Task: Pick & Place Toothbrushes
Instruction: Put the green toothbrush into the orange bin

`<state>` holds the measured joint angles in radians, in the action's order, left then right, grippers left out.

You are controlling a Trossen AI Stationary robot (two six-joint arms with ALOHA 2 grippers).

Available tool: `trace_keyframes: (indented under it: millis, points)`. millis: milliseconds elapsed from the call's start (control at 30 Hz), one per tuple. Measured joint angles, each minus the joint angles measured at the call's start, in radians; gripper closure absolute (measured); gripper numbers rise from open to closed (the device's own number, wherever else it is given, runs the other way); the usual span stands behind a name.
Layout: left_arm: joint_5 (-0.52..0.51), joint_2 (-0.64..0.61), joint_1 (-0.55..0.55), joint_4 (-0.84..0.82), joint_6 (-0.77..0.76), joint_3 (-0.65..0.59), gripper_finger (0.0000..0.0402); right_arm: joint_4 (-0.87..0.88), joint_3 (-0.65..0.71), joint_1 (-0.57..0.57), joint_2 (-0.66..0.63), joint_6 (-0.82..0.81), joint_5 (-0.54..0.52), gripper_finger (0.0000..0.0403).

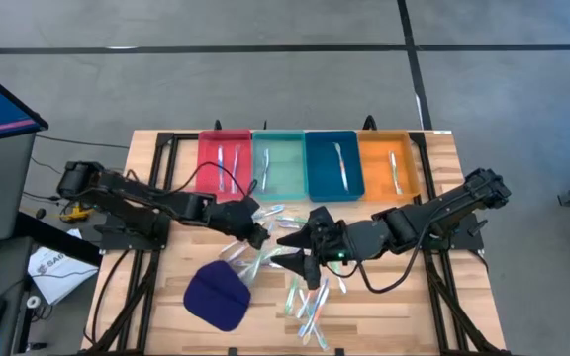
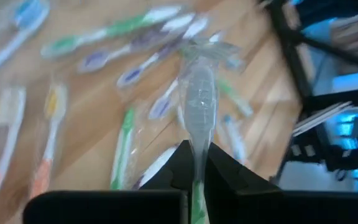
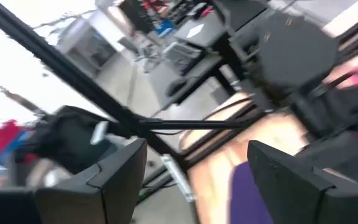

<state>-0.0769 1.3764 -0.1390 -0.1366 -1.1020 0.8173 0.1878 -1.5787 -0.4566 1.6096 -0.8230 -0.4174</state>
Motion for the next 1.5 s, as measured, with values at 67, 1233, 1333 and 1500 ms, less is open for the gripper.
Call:
trace_keyframes:
  millis: [67, 1233, 1333, 1500]
  points:
    - [-0.026, -0.033, 0.000, 0.000, 0.017, 0.000, 0.0394, -0.032, 0.000, 0.007, 0.000, -0.039, 0.042, 0.0129]
    - [-0.095, -0.226, -0.004, 0.179, 0.231, 0.001, 0.0394, -0.247, 0.000, 0.040, -0.006, -0.731, 0.758, 0.0138]
    - [-0.130, -0.226, -0.018, 0.151, 0.255, 0.001, 0.0394, -0.183, -0.002, -0.023, -0.004, -0.719, 0.760, 0.0152]
    - [-0.154, -0.226, -0.033, 0.152, 0.296, 0.001, 0.0394, 0.344, 0.000, -0.065, -0.001, -0.738, 0.589, 0.0177]
